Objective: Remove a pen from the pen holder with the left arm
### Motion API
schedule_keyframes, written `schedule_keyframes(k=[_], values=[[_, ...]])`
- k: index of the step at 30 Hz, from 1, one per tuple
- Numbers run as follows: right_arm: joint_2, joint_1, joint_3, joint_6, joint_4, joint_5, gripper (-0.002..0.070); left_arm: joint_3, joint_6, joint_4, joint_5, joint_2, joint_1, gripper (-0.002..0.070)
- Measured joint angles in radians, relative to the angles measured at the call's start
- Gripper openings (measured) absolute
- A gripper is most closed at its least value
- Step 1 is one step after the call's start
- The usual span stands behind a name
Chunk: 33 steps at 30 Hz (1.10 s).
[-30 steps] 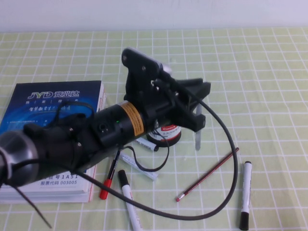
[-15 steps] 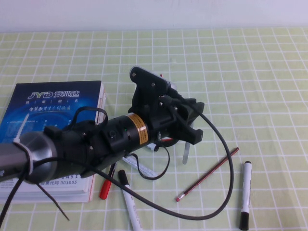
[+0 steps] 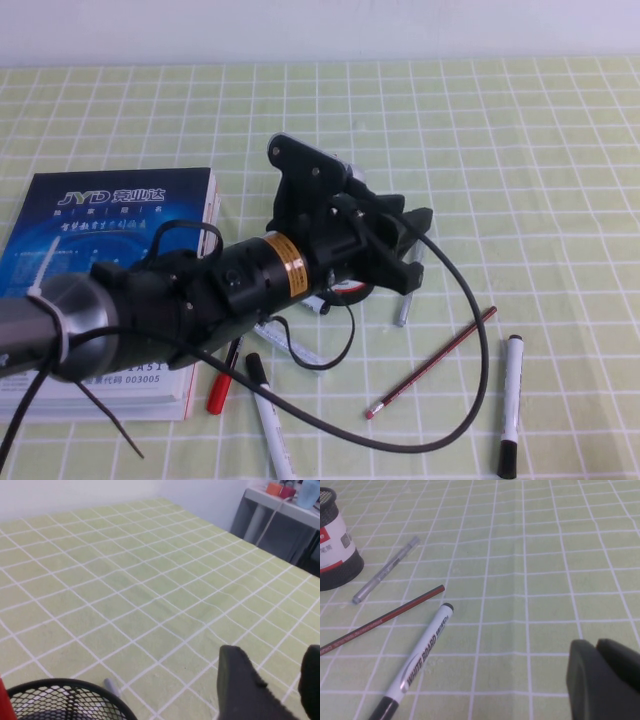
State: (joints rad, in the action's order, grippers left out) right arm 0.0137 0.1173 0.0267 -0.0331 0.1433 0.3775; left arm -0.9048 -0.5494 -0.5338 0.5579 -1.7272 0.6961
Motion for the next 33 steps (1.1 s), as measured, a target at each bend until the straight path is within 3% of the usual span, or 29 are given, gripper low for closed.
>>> schedule_keyframes(k=[5,8,13,20,33], values=[[0.0,0.0,0.0,0.0,0.0,0.0,-0.0015,0.0,-0.045,-0.003,-0.012,0.017,0.0,0.0062],[0.0,0.0,0.0,0.0,0.0,0.0,-0.0015,0.0,-0.051,-0.032,-0.037,0.051,0.0,0.0018],[0.0,0.0,0.0,0.0,0.0,0.0,-0.0015,0.0,-0.066,-0.119,-0.1,0.148,0.0,0.0003],[0.0,0.0,0.0,0.0,0.0,0.0,-0.0015,0.07,-0.214,-0.279,-0.246,0.384,0.0,0.0],[0.0,0.0,0.0,0.0,0.0,0.0,-0.0015,0.495,-0.34,-0.295,-0.357,0.953,0.0,0.0]])
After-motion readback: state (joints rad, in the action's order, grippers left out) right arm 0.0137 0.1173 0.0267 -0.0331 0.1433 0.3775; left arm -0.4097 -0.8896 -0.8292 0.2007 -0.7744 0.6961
